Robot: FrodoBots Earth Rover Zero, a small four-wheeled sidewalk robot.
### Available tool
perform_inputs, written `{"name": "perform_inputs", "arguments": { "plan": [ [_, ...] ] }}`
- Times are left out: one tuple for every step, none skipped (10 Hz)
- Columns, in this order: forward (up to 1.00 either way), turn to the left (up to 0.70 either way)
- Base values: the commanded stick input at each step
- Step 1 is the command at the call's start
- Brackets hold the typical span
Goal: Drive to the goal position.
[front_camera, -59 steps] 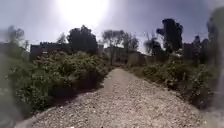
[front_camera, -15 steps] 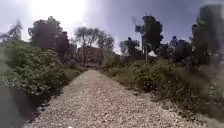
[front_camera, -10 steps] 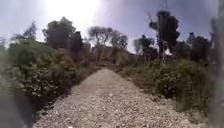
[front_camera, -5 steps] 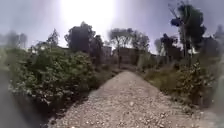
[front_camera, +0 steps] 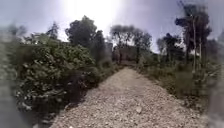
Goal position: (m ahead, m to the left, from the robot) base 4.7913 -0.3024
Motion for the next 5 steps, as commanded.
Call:
{"name": "perform_inputs", "arguments": {
  "plan": [
    [0.7, -0.09],
    [0.7, -0.18],
    [0.7, -0.26],
    [0.7, -0.35],
    [0.7, -0.35]
  ]
}}
